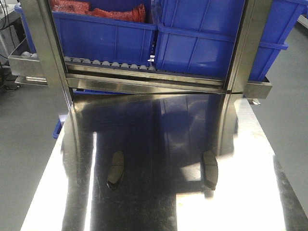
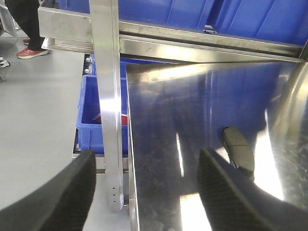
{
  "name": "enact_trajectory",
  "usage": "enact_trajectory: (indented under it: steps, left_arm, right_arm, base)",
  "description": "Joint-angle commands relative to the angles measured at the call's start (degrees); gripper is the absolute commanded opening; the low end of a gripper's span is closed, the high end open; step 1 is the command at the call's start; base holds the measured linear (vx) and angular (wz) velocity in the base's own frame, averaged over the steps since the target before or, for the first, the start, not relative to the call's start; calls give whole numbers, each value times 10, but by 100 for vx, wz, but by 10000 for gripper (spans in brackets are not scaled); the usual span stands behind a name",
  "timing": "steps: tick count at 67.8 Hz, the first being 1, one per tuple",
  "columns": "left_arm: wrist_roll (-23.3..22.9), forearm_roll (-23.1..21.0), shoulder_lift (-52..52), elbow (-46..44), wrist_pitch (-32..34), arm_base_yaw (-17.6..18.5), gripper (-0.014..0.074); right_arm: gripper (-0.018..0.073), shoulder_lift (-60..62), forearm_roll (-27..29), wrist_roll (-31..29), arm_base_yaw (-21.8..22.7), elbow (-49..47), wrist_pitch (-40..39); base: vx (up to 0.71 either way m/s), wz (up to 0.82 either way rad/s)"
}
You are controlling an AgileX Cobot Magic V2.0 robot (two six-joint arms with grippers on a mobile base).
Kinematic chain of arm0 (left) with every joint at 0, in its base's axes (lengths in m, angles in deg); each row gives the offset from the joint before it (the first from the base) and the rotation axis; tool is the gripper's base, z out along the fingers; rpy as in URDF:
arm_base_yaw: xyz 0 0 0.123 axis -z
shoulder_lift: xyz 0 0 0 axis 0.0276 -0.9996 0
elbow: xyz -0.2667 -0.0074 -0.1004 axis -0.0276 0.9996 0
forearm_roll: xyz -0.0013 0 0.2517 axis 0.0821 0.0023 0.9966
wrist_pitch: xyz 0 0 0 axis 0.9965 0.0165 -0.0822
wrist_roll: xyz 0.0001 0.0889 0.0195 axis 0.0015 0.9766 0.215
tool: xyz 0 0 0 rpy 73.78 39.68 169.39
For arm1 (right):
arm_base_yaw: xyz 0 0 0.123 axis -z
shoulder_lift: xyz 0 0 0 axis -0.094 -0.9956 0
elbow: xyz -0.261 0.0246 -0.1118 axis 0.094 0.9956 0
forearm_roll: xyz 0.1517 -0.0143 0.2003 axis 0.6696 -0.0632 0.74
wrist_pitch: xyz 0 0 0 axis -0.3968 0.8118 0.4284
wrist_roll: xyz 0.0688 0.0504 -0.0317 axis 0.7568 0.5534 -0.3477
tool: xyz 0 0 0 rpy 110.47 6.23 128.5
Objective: Move and align brake pads A on conveyor
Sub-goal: 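Move the left gripper down over the brake pad nearest it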
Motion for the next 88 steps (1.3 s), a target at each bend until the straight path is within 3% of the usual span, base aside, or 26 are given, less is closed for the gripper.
enact_trajectory:
  steps: [1, 40, 77, 88]
  left_arm:
    - [0, -4, -4, -13, 41, 2, 449]
    - [-7, 13, -39, -37, 12, 2, 449]
    - [10, 6, -517, -278, -169, 3, 449]
    - [9, -25, -615, -338, -177, 44, 449]
  right_arm:
    - [453, -6, -6, 1, 2, -15, -43]
    - [453, -6, -6, 1, 2, -15, -43]
    - [453, -6, -6, 1, 2, -15, -43]
    - [453, -6, -6, 1, 2, -15, -43]
  base:
    - [0, 0]
    - [0, 0]
    - [0, 0]
    - [0, 0]
